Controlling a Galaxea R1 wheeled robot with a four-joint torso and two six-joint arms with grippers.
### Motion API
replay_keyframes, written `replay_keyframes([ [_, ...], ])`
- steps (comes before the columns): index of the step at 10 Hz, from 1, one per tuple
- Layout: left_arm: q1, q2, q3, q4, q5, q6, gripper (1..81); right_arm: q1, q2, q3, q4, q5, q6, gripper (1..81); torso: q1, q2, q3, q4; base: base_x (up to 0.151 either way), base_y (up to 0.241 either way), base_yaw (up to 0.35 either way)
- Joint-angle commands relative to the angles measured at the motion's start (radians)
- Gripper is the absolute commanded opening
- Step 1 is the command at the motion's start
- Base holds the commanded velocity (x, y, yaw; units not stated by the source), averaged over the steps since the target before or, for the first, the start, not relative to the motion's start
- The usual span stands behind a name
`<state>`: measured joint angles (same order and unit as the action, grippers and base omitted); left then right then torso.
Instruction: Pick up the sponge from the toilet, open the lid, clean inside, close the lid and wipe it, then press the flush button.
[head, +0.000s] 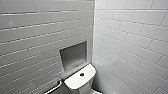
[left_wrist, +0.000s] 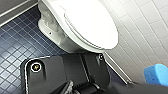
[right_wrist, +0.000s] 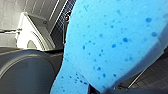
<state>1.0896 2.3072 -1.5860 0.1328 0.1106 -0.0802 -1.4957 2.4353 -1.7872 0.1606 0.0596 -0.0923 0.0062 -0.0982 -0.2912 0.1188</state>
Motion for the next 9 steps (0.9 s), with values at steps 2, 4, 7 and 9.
replay_keyframes([
  [2,-0.22,-0.058,0.09,-0.096,0.176,-0.001,81.1,0.027,-0.029,-0.01,0.036,-0.069,0.006,1.0,0.0,0.0,0.0,0.0,0.0,0.0,0.0],
  [4,-0.288,-0.043,0.095,-0.125,0.196,-0.001,81.1,0.016,-0.029,-0.032,0.045,-0.069,0.008,1.0,0.0,0.0,0.0,0.0,0.0,0.0,0.0],
  [7,-0.449,-0.047,0.127,-0.191,0.264,-0.001,81.1,0.016,-0.014,-0.038,0.045,-0.069,0.008,1.0,0.001,0.0,0.0,0.0,0.0,0.0,0.0],
  [9,-0.565,-0.044,0.129,-0.24,0.331,-0.001,81.1,0.016,0.006,-0.047,0.045,-0.069,0.008,1.0,0.001,0.001,0.0,0.0,0.0,0.0,0.0],
])
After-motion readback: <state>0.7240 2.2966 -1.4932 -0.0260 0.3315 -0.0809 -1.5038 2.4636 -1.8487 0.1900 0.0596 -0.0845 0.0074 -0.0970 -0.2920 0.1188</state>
